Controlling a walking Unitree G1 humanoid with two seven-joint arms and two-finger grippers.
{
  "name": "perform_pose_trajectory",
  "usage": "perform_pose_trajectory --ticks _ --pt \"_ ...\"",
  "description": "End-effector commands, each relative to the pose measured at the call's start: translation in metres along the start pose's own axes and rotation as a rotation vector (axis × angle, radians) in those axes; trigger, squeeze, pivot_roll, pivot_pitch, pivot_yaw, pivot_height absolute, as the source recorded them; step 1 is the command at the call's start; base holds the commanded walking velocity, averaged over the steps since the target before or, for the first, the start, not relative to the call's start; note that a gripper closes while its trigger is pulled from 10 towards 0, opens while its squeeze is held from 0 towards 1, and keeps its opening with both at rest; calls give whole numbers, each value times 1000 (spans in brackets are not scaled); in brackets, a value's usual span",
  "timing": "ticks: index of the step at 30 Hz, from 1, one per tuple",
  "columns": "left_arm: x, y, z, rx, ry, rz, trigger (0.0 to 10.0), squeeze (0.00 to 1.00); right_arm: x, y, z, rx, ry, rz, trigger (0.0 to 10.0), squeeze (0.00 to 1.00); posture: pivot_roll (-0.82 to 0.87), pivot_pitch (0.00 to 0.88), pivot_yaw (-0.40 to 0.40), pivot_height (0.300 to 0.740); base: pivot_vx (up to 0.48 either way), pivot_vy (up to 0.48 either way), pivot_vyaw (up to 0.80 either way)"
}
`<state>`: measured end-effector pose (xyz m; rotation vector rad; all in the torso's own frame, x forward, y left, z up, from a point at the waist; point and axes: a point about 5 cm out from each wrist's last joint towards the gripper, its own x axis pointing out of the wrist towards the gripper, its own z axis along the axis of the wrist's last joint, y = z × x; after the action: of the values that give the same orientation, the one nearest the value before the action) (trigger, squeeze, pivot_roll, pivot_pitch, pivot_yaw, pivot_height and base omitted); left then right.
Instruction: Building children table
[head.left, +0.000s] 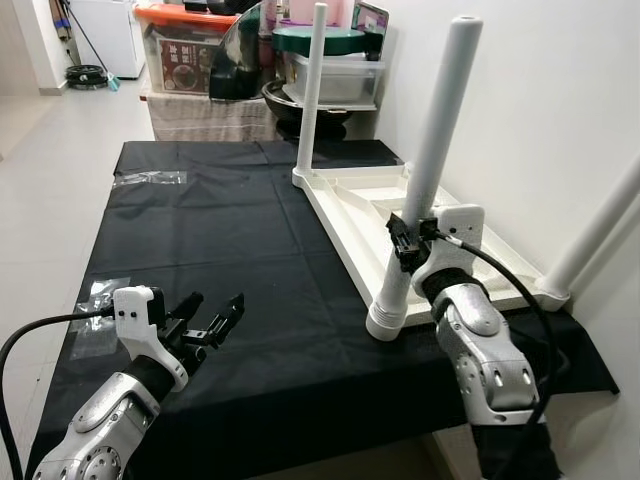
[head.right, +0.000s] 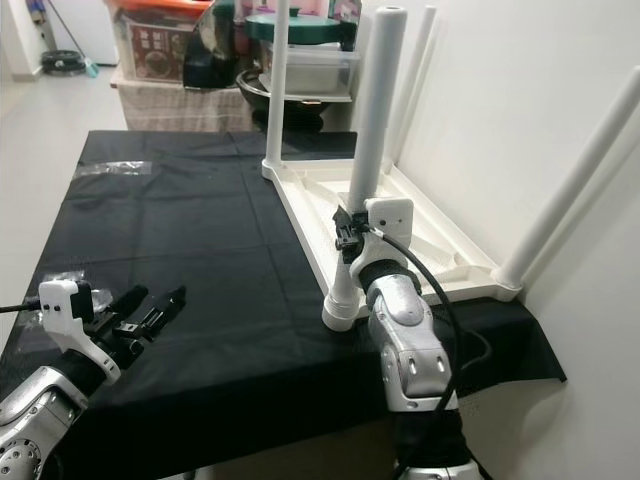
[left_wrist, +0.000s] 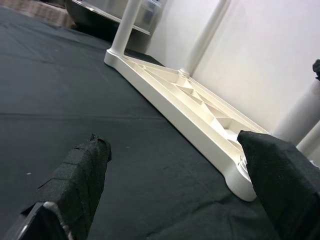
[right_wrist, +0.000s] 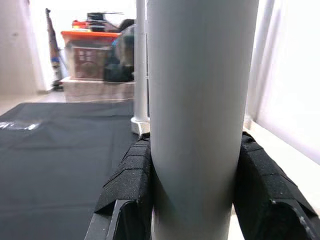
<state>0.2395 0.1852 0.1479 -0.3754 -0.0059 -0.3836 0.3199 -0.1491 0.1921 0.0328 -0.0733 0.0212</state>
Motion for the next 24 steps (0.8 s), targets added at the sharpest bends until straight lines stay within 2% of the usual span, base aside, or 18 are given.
perform_pose_trajectory --ticks 1,6,9,13,24 --pt "1 1 0 2 -1 5 10000 0 -6 -17 -39 -8 204 -110 0 0 55 0 -114 740 0 0 0" --pt "0 0 -2 -1 -1 6 10000 0 -11 -17 -41 69 245 -209 0 0 54 0 -114 740 0 0 0" --pt "2 -1 -1 -1 -3 3 10000 0 -14 -15 -39 84 240 -223 0 0 55 0 -110 740 0 0 0" --pt "2 0 -1 1 -4 2 10000 0 -15 -13 -36 79 227 -220 0 0 55 0 -110 740 0 0 0" --pt "3 0 -1 -1 -3 -2 10000 0 -15 -1 -18 37 97 -132 0 0 49 0 -106 740 0 0 0"
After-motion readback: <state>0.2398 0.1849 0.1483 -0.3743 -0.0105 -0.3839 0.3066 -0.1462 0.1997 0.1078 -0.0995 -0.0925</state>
